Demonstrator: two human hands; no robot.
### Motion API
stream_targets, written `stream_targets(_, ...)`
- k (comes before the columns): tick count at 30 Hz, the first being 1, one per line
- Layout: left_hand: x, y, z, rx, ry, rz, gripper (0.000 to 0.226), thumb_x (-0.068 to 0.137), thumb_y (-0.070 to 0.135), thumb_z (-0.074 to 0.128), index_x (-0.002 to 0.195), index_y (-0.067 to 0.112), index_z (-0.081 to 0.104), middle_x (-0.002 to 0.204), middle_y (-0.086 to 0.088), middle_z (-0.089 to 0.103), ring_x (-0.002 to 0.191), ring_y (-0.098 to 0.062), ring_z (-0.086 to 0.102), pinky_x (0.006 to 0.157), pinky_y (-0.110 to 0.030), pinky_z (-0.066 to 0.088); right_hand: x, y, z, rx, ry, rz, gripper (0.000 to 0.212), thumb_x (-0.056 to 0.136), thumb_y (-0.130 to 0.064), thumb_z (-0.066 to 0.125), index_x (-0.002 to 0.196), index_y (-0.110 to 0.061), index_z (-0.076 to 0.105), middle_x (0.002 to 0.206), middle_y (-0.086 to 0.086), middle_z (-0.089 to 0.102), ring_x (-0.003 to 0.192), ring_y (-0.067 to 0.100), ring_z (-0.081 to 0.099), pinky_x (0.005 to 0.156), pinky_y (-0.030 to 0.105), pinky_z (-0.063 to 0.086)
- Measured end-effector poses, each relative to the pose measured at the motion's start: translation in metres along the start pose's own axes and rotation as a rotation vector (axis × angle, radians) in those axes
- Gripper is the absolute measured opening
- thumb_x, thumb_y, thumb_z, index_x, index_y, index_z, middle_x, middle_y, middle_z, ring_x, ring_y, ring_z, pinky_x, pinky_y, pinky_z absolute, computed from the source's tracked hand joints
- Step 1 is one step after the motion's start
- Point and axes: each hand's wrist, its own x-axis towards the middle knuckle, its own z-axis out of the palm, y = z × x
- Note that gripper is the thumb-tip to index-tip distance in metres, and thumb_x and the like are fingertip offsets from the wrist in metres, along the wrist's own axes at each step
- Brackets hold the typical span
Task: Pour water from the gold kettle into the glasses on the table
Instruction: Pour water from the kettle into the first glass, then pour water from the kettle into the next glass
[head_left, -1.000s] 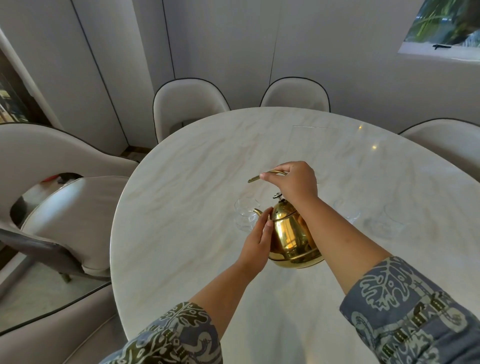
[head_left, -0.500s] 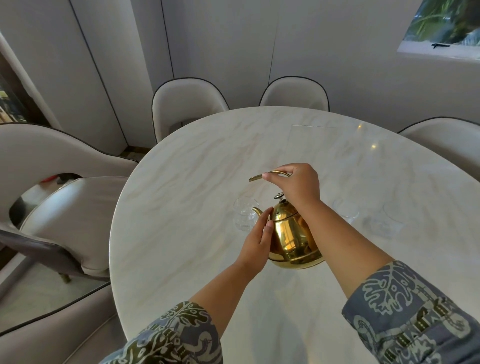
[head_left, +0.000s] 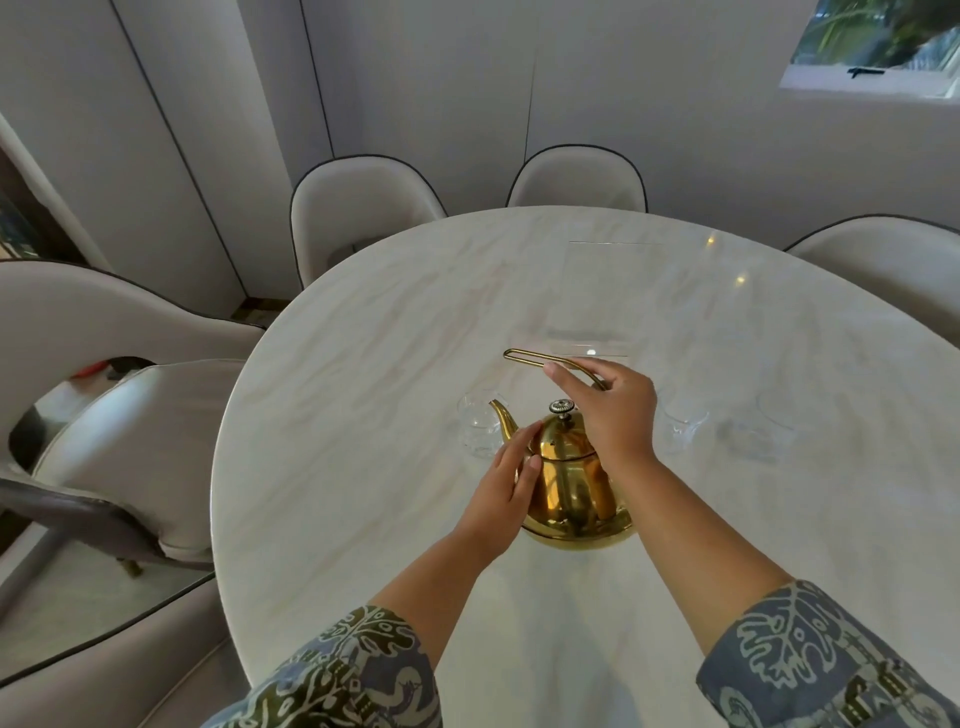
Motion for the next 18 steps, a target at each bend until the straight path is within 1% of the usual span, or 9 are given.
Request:
stream_targets(3,0.0,-0.002,-0.001,0.035,-0.009,0.005,0.037,0.099,0.037,0.031,0.131,0.057,0.027,0.152,0.007,0.027,0.137,-0.014,0.029,0.112,-0.035,0.033,-0.008,0.01,-0.005,0.065,0.017,0.032,0.038,0.075,-0.041,0.076,0.102,-0.015,0.075,0.098,-0.003,0.075,0.094,0.01,0.068,0.082,0.03,0.057)
stream_targets(5,-0.001,-0.004,-0.002,0.058,-0.018,0.01,0.04,0.099,0.038,0.032,0.134,0.055,0.027,0.153,0.008,0.024,0.139,-0.015,0.028,0.111,-0.038,0.035,-0.014,0.013,-0.008,0.113,0.032,0.041,0.034,0.076,-0.037,0.077,0.101,-0.015,0.075,0.095,-0.004,0.075,0.089,0.009,0.068,0.079,0.025,0.057)
stream_targets(7,-0.002,-0.005,-0.001,0.087,-0.034,0.019,0.041,0.098,0.04,0.032,0.137,0.052,0.026,0.153,0.011,0.021,0.139,-0.017,0.029,0.109,-0.04,0.039,-0.019,0.015,-0.013,0.159,0.059,0.038,0.03,0.076,-0.033,0.077,0.1,-0.015,0.075,0.087,-0.007,0.075,0.075,0.005,0.065,0.069,0.015,0.054)
stream_targets(9,-0.002,-0.005,0.0,0.116,-0.047,0.023,0.043,0.098,0.04,0.032,0.139,0.05,0.025,0.154,0.012,0.019,0.139,-0.017,0.029,0.108,-0.039,0.04,-0.024,0.017,-0.017,0.191,0.084,0.043,0.03,0.075,-0.03,0.078,0.1,-0.015,0.075,0.08,-0.01,0.072,0.066,0.004,0.06,0.062,0.01,0.051)
stream_targets(12,-0.005,0.0,0.004,0.147,-0.077,0.033,0.044,0.098,0.04,0.032,0.14,0.048,0.025,0.155,0.013,0.017,0.138,-0.015,0.029,0.108,-0.037,0.041,-0.028,0.017,-0.026,0.218,0.114,0.048,0.031,0.076,-0.029,0.077,0.102,-0.013,0.075,0.083,-0.01,0.072,0.066,0.0,0.061,0.061,0.007,0.05)
stream_targets(15,-0.009,0.006,0.011,0.155,-0.09,0.062,0.044,0.098,0.039,0.033,0.14,0.048,0.025,0.154,0.013,0.019,0.137,-0.013,0.031,0.108,-0.037,0.041,-0.032,0.016,-0.039,0.237,0.151,0.042,0.03,0.076,-0.028,0.078,0.101,-0.012,0.075,0.085,-0.008,0.073,0.068,-0.002,0.062,0.062,0.006,0.049)
stream_targets(16,-0.01,0.008,0.014,0.157,-0.089,0.08,0.044,0.098,0.039,0.034,0.14,0.048,0.025,0.154,0.012,0.02,0.136,-0.01,0.032,0.108,-0.036,0.041,-0.033,0.016,-0.044,0.239,0.161,0.036,0.03,0.076,-0.028,0.078,0.101,-0.012,0.075,0.086,-0.007,0.073,0.068,-0.002,0.062,0.062,0.007,0.049)
stream_targets(18,-0.012,0.012,0.021,0.172,-0.093,0.109,0.044,0.098,0.038,0.033,0.14,0.049,0.024,0.155,0.012,0.019,0.13,-0.001,0.029,0.109,-0.028,0.037,-0.034,0.017,-0.053,0.229,0.174,0.03,0.031,0.075,-0.028,0.078,0.101,-0.013,0.075,0.084,-0.011,0.072,0.068,0.0,0.062,0.061,0.007,0.05)
